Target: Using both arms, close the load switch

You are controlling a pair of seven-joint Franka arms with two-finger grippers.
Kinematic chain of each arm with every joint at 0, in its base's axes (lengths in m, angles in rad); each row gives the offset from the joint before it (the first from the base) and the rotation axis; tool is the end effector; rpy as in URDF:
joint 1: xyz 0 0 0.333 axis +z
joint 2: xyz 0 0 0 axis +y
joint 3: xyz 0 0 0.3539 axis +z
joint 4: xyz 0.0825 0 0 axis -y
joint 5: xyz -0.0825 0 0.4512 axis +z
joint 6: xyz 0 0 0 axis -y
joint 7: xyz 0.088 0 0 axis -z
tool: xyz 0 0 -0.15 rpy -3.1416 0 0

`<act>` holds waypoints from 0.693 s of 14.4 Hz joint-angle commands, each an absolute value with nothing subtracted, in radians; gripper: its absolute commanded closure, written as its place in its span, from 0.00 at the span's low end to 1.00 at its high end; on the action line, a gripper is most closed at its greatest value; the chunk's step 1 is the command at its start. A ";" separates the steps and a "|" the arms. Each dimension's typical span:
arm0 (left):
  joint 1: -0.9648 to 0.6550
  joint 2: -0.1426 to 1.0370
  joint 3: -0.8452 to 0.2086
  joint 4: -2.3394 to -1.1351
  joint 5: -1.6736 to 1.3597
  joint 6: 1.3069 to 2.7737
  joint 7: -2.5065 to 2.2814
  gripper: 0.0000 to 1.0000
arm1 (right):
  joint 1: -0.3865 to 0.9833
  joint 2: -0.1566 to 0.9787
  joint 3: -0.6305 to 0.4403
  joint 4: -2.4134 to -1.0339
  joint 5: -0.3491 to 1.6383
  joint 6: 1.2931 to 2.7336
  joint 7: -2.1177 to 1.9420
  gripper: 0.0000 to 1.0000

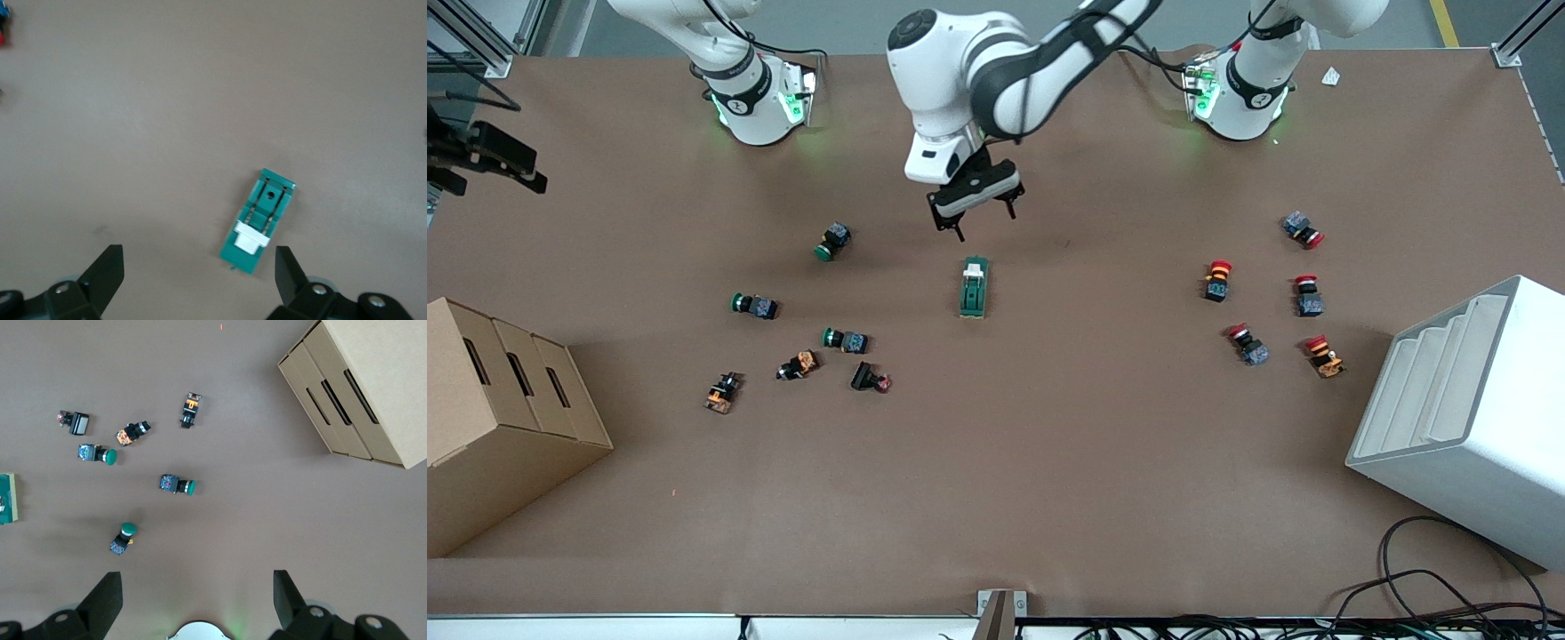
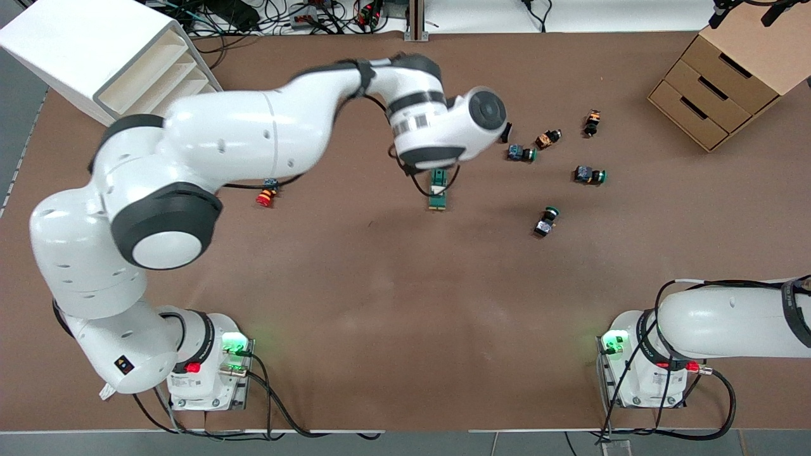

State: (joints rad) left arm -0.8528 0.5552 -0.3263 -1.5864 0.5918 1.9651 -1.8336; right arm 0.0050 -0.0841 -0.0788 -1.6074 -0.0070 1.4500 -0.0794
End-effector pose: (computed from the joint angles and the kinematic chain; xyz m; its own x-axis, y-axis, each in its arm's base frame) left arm 0.3639 -0.6601 0.2766 0.8574 0.3660 0.3619 0.4188 -0.9048 -0.0772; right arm 0.5743 -0.0455 0.6402 0.9973 0.0057 -0.0733 0.0053 -1.0000 -0.0054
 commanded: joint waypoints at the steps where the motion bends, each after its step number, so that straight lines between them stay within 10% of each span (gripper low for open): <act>1: -0.916 0.653 -0.322 -1.568 0.787 1.985 -2.012 0.00 | -0.052 -0.011 -0.069 -1.594 -0.005 1.515 -0.083 0.00; 10: -0.988 0.781 -0.322 -1.643 1.153 1.987 -2.157 0.05 | 0.072 0.120 -0.058 -1.624 0.015 1.509 0.234 0.00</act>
